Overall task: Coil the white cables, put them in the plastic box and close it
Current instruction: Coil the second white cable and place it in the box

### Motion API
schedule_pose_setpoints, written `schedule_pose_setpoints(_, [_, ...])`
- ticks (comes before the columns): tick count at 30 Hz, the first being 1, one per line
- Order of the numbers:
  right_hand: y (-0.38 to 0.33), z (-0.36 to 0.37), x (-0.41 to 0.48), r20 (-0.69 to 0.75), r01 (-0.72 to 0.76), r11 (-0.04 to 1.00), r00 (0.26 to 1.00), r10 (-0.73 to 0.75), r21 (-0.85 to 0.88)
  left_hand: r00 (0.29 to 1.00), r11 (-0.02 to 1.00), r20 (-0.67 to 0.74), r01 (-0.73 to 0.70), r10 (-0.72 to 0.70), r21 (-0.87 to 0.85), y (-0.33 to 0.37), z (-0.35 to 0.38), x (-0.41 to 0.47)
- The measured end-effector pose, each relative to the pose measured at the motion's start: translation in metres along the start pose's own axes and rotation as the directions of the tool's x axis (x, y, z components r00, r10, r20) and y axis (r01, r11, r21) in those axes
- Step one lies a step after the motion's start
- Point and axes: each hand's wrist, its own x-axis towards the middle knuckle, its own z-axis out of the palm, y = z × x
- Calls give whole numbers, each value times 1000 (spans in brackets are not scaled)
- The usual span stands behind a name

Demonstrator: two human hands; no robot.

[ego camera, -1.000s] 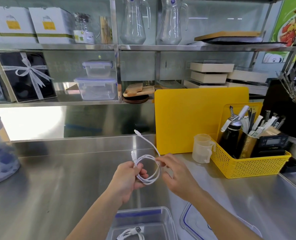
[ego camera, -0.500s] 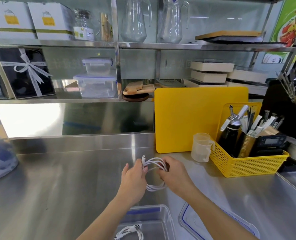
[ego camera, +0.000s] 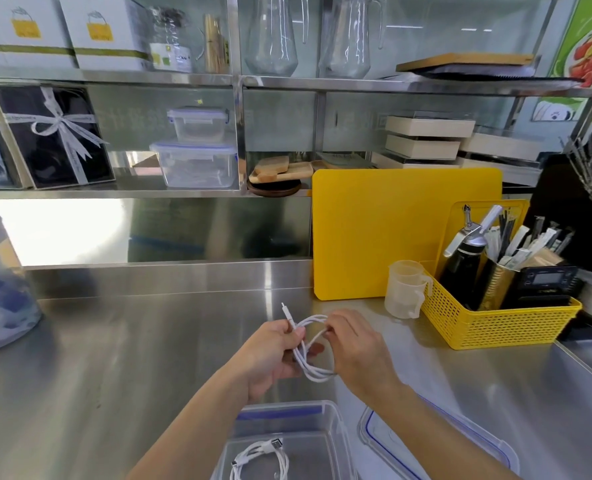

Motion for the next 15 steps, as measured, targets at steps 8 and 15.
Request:
schedule_pose_setpoints(8, [-15,-2,8,217,-525,810,849,481,262,993,991,-108,50,-37,122,-10,0,1])
schedule_pose_setpoints(15, [-15,6,1,565,-761,613,607,559,212,970,885,-224,24,92,466,-33,-17,9])
